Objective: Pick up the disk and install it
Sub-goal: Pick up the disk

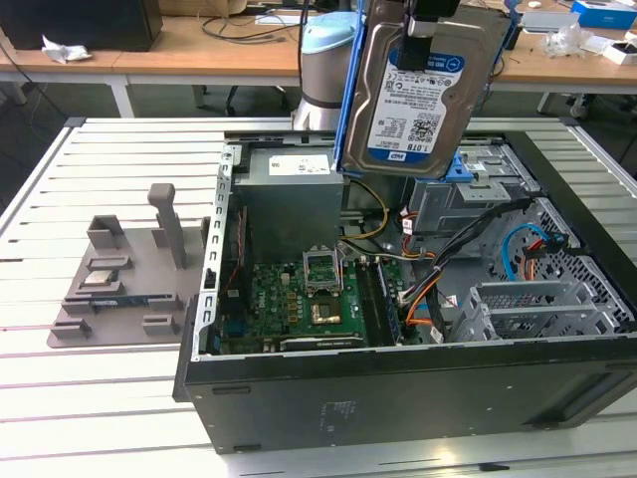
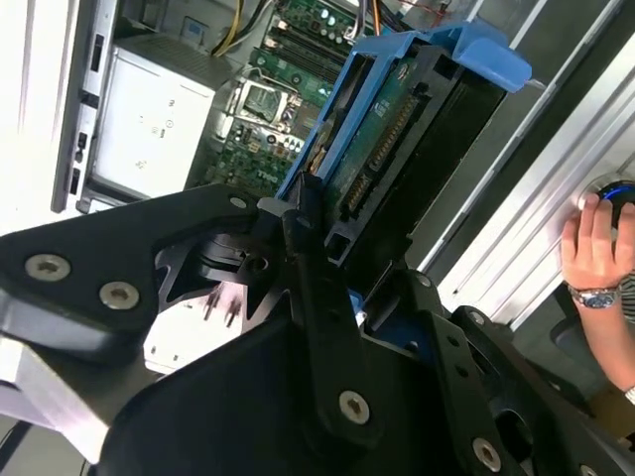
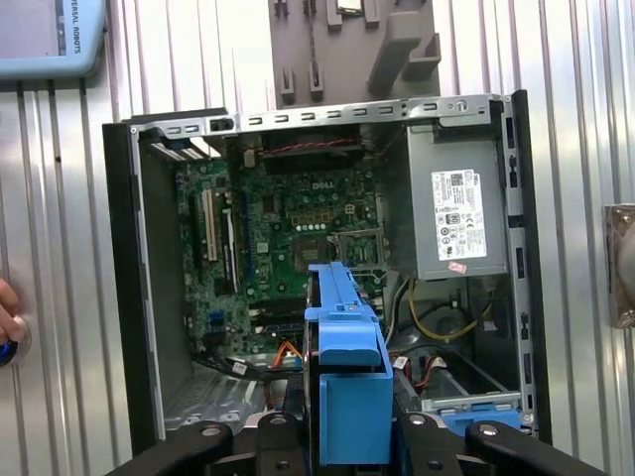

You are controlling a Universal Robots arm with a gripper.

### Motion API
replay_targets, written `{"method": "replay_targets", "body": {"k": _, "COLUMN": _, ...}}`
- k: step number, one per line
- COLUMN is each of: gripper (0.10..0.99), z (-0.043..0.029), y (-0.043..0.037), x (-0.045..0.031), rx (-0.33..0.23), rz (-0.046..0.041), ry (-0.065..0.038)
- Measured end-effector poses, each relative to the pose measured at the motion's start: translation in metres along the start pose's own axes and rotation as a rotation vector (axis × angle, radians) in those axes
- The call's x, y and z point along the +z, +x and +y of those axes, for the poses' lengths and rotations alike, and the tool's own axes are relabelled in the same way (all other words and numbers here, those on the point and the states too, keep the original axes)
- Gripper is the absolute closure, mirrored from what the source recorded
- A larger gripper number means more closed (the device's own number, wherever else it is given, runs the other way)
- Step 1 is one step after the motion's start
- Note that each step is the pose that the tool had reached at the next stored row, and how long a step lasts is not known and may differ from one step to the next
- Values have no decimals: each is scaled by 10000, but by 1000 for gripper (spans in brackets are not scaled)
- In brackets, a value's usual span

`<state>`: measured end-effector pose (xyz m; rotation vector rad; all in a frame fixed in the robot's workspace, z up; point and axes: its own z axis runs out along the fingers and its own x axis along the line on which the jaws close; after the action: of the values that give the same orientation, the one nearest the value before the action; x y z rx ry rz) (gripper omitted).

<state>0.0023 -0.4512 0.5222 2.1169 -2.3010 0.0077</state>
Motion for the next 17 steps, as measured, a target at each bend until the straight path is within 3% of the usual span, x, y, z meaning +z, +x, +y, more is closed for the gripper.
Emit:
{"method": "replay_targets", "body": {"k": 9, "gripper": 722, "z": -19, "y": 228, "x": 4, "rx": 1, "rz": 148, "ry": 12}}
{"method": "replay_targets", "body": {"k": 17, "gripper": 722, "z": -48, "y": 575, "x": 12, "rx": 2, "rz": 248, "ry": 21}}
